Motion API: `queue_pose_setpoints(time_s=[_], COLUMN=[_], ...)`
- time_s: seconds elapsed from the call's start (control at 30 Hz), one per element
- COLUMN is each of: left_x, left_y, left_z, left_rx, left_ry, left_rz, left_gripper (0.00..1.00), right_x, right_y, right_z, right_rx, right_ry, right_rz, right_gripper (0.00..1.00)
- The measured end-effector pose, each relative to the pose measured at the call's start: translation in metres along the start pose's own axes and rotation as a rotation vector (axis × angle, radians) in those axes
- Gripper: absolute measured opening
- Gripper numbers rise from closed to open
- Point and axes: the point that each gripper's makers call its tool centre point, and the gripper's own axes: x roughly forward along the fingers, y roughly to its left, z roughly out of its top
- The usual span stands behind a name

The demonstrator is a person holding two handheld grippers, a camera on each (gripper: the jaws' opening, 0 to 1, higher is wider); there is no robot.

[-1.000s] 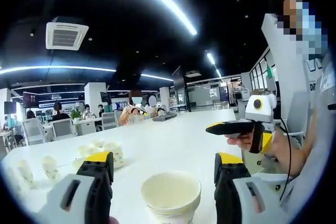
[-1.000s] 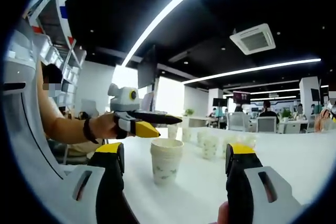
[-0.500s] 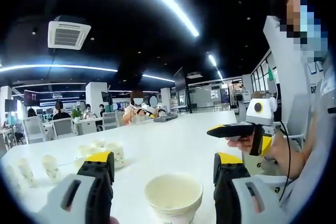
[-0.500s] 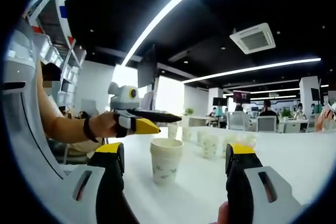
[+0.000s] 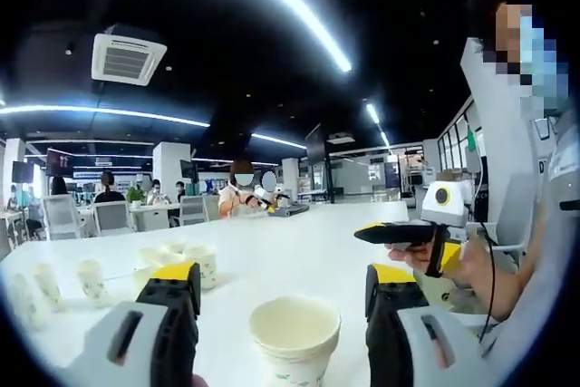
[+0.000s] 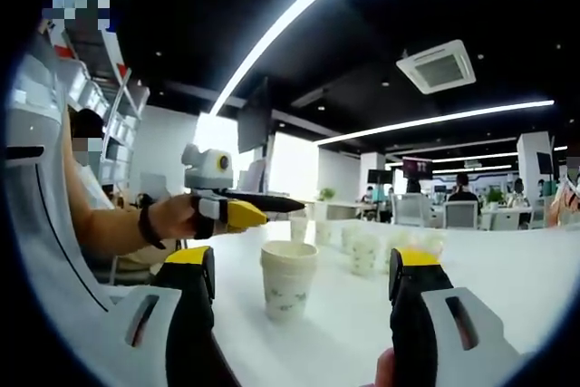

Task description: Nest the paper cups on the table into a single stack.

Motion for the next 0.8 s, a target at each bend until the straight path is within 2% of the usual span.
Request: queue_pose_setpoints(time_s=[0.3, 0.4, 0.57, 0.67, 0.8], left_x=[-0.031, -0.04, -0.056, -0.068, -0.071], left_y=[-0.008, -0.01, -0.012, -0.017, -0.015], left_z=[0.0, -0.006, -0.01, -0.014, -0.015], left_rx=[-0.037, -0.014, -0.011, -0.03, 0.001], left_ry=[-0.01, 0.023, 0.043, 0.027, 0.041], left_rz=[0.072, 0.078, 0.087, 0.098, 0.083], left_gripper=[0.76, 0.76, 0.76, 0.74, 0.74], right_x=[0.008, 0.01, 0.011, 0.01, 0.008], right_y=[0.005, 0.006, -0.003, -0.012, -0.023], right_z=[0.002, 0.004, 0.0, 0.002, -0.003], right_rx=[0.028, 0.045, 0.032, 0.035, 0.033], right_ry=[-0.017, -0.027, 0.008, 0.015, 0.039], right_rz=[0.016, 0.015, -0.023, -0.053, -0.099], right_gripper=[0.82, 0.82, 0.82, 0.82, 0.82])
